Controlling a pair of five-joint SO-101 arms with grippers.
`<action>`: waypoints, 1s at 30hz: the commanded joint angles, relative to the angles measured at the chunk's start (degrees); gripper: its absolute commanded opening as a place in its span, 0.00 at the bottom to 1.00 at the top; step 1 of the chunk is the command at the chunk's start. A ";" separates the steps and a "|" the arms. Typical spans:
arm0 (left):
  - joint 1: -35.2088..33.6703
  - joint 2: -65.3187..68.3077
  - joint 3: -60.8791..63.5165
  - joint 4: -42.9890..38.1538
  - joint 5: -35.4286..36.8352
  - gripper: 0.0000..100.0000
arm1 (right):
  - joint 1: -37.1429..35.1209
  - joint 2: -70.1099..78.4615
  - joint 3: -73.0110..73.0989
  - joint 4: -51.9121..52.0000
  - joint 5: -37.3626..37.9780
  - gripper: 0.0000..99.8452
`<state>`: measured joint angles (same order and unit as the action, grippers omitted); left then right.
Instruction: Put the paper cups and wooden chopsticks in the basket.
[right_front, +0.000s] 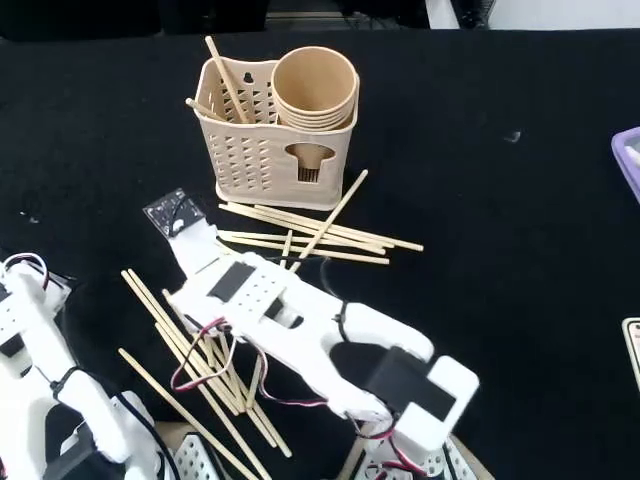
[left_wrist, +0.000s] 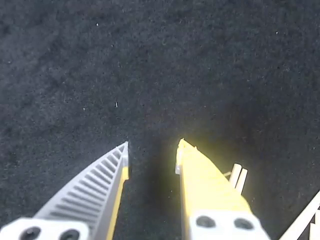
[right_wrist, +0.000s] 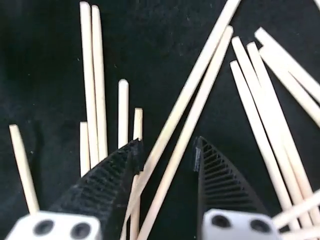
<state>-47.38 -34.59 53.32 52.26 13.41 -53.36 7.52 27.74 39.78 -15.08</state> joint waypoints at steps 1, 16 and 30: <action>-0.40 -0.62 -0.75 -0.79 0.09 0.16 | -0.26 0.48 -4.26 -1.05 -0.62 0.17; -0.40 -0.88 -0.75 -0.44 0.18 0.16 | -0.18 9.71 -9.89 -0.97 -0.44 0.17; -0.48 -1.23 -0.75 -0.35 0.35 0.16 | 3.78 10.42 -10.15 4.66 5.89 0.01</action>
<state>-47.38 -34.59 53.32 52.26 13.41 -50.81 18.24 19.12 43.74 -10.51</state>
